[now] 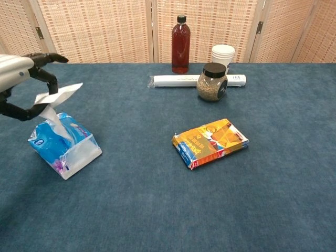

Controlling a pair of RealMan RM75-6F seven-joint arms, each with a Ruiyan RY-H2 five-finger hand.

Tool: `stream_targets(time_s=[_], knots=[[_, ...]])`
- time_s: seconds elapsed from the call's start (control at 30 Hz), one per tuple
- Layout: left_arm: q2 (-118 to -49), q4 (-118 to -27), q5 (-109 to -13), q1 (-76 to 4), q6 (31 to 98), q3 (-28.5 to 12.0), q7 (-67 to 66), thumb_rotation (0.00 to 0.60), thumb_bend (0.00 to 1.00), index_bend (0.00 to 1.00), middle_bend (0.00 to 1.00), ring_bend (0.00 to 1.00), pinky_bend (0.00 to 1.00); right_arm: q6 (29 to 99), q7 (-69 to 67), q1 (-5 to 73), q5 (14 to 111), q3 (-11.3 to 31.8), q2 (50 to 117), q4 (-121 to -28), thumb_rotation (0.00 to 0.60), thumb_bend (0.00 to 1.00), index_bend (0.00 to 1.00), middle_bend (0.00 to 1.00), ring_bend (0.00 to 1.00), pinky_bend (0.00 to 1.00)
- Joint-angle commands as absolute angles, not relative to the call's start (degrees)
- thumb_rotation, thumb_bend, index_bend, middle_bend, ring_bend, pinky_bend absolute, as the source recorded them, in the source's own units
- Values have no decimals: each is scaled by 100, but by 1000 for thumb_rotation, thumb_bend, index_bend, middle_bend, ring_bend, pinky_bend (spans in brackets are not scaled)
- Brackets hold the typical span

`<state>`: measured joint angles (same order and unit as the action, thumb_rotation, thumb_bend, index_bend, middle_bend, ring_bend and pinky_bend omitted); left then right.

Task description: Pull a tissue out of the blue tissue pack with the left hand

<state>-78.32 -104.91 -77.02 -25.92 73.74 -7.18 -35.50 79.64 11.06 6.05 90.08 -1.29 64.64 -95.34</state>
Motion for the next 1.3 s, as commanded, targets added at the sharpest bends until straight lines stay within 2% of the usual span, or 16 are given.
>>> stream_targets(time_s=[0.03,0.3,0.47,0.6,0.87,1.3], knots=[[-7512,-11089,-7790,-2669,7535,-894,-4010,600,634,661,83,53,209,7972,1093,603,9011,-128,6455,-9540,600,113,0,0,0,4],[-7045,-12026,-7430,-2904,7662,-1381,-4821,600,633,661,84,55,210,8030,1002,585,9067,-139,6406,-9555,600,113,0,0,0,4],[-6746,-12068,-7198,-2876,7739,-1454,-4876,600,633,655,83,57,210,8101,903,561,9120,-146,6358,-9568,600,113,0,0,0,4],[-6574,-11670,-7190,-2637,7792,-1260,-4273,600,633,650,84,56,210,8082,883,566,9146,-164,6347,-9565,600,113,0,0,0,4],[-6547,-10751,-7816,-2004,8189,-738,-2662,600,632,642,81,54,202,8080,984,557,9147,-169,6384,-9571,600,113,0,0,0,4],[-7233,-9234,-8079,-1309,8601,-305,-1076,600,620,612,73,52,192,8078,1065,547,9149,-172,6419,-9568,600,113,0,0,0,4]])
